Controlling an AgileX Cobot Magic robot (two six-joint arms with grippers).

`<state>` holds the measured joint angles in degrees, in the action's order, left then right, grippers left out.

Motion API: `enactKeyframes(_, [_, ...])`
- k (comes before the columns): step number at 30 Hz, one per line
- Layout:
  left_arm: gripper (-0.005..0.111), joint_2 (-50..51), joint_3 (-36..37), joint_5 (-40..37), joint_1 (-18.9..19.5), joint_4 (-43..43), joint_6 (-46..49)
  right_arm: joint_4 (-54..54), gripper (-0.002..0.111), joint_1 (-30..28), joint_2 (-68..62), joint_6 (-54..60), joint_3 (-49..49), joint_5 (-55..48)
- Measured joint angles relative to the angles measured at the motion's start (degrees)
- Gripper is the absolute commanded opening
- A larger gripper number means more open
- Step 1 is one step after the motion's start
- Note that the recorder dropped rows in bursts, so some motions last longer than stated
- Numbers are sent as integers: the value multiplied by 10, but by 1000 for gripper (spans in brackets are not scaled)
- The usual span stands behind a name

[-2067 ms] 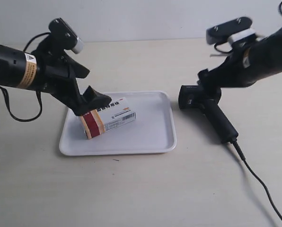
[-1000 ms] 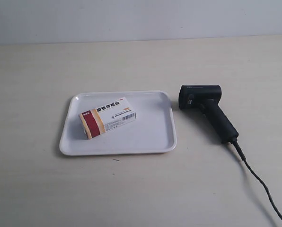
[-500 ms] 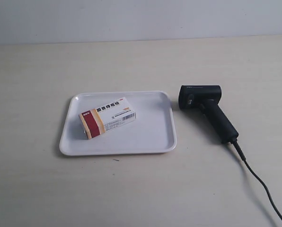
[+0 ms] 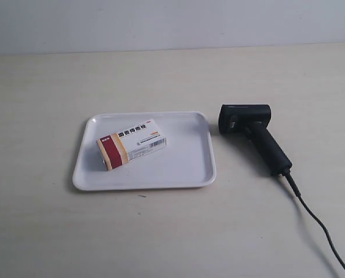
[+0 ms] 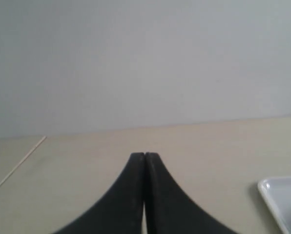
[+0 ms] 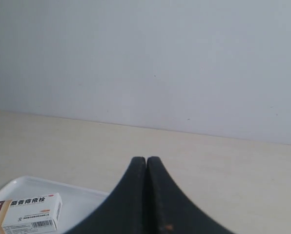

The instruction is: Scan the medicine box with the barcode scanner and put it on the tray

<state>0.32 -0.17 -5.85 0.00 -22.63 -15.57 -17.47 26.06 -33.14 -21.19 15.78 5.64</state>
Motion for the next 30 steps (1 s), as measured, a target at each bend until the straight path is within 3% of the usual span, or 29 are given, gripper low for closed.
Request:
enactKeyframes(1, [1,0,0,-18,-1,104,105,0,0,0,0,0,0,0])
enactKeyframes(2, [1,0,0,-33,-1,151,156,0,0,0,0,0,0,0])
enactKeyframes(5, [1,0,0,-53,-1,188,198,0,0,0,0,0,0,-1])
enactKeyframes(15, [1,0,0,-84,-1,136,105,1,0,0,0,0,0,-1])
enactKeyframes(30, [1,0,0,-87,-1,162,139,10,0,0,0,0,0,-1])
